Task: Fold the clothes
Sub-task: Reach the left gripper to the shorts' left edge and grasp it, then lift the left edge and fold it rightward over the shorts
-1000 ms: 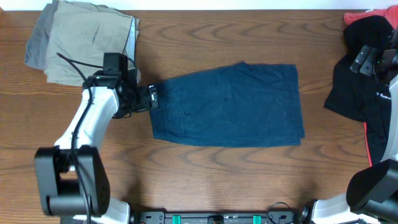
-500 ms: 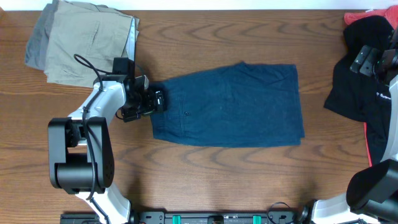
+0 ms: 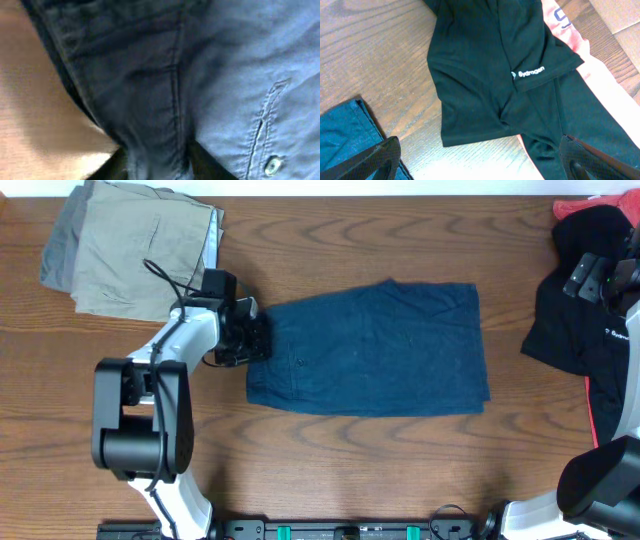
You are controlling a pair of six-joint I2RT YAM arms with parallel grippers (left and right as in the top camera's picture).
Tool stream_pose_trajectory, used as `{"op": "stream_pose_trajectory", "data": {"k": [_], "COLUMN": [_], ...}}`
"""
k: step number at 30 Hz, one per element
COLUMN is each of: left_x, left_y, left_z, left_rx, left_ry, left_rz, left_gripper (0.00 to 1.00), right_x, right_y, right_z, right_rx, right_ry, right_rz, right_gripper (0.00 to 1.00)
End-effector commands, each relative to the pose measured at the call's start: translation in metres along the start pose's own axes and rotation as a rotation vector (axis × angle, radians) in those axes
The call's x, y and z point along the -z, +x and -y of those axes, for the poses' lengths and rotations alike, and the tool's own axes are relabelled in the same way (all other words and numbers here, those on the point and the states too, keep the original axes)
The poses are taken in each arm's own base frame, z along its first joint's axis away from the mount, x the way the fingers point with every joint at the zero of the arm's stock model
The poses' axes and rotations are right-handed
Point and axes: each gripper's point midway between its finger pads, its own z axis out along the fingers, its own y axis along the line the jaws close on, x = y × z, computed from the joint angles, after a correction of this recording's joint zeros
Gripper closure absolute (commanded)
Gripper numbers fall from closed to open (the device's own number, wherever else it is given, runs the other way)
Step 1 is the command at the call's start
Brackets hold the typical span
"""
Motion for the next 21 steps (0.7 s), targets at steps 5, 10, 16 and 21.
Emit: {"op": "stream_pose_trajectory", "data": {"k": [5,10,16,21], "left_x": [-0.012,0.004,0.064,0.122], "left_y": [0.016,0.022,0.016,0.004], "left_z": [-0.029,-0.059,-0.092,-0.084], "left_rx": [0.042,0.108,0.185,0.188], "left_ry": [-0.139,-0.325,-0.572,-0.628], "left_rz": [-0.055,-0.068,-0.081,-0.075], "left_gripper": [0.94,0.94,0.94,0.94], "right_x": [0.005,0.005,0.005,0.005], "right_y": [-0.005,-0.005,-0.005,-0.005], "right_z": [0.001,0.001,0.001,0.001], "right_rx": [-0.015,-0.015,-0.015,-0.015], "right_ry": [0.001,0.001,0.001,0.001], "right_rz": [0.017,0.017,0.017,0.017], "right_gripper": [0.01,0.01,0.01,0.01]}}
